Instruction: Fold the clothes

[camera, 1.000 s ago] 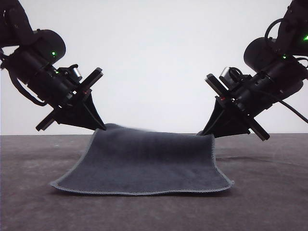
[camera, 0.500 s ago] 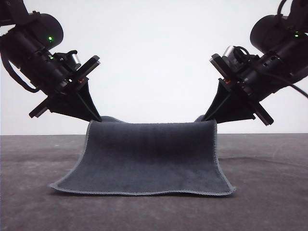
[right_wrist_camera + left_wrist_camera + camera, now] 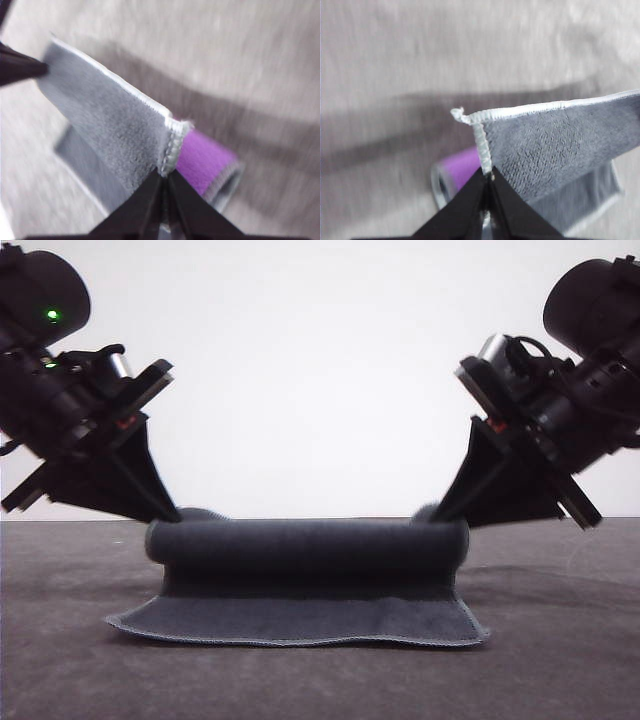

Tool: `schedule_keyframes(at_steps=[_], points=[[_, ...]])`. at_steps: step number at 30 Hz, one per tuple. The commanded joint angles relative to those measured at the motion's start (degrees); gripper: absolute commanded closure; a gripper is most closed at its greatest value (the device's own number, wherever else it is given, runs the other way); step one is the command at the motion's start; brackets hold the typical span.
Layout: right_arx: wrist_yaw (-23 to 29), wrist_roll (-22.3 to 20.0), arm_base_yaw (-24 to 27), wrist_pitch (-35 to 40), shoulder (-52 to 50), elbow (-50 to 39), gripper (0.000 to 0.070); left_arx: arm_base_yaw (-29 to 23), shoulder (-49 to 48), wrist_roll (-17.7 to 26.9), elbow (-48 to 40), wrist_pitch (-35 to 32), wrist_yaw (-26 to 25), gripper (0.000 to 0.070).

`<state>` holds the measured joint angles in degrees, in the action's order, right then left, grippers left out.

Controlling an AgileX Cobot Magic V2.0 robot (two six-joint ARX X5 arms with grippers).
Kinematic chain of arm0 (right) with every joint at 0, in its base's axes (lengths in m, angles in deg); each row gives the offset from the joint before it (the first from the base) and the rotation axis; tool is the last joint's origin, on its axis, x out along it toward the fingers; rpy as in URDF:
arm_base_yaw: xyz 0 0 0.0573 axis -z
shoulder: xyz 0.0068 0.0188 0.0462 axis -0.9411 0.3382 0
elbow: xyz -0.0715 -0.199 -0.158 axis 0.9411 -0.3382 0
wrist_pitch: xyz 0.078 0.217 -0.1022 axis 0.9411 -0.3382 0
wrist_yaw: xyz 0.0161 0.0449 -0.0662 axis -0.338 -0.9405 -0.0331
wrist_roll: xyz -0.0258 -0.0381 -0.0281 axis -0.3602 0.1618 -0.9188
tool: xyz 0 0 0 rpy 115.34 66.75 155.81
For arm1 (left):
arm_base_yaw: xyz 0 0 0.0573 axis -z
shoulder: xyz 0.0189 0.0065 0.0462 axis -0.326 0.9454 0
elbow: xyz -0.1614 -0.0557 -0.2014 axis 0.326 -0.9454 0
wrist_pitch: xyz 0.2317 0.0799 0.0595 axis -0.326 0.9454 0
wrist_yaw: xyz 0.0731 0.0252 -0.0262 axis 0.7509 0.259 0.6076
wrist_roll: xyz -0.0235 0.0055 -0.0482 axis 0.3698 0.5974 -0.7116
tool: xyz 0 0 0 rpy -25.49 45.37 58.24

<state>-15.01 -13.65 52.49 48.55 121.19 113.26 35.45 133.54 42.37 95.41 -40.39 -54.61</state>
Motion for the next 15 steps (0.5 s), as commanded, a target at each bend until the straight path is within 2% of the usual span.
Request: schedule_keyframes(at_steps=[1,3,6,12,15], points=[[0.88,-0.62,-0.9,0.55,-0.98,-0.93,0.0688,0.54,-0.95,-0.99,-0.71,-0.45,0.22,0.0699],[1.3,-0.02,-1.68,0.37,-2.79,-2.49,0.0632,0.89,-3.09,-1.37,-2.19,0.05,0.23,0.0694],[1.31,1.45,-2.39,-1.56,-5.86,-3.7,0.0491,1.37,-6.98,-1.77,-3.75,2.07,0.23,0.0581],[1.4,2.26,-3.57,-8.0,-13.94,-3.78,0.0472,1.6,-15.4,-2.01,-4.06,12.78,0.3,0.0337],[1.98,4.21,-3.55,-11.35,-18.29,-3.78,0.0473,1.6,-19.62,-2.05,-4.06,17.01,0.61,0.0309]])
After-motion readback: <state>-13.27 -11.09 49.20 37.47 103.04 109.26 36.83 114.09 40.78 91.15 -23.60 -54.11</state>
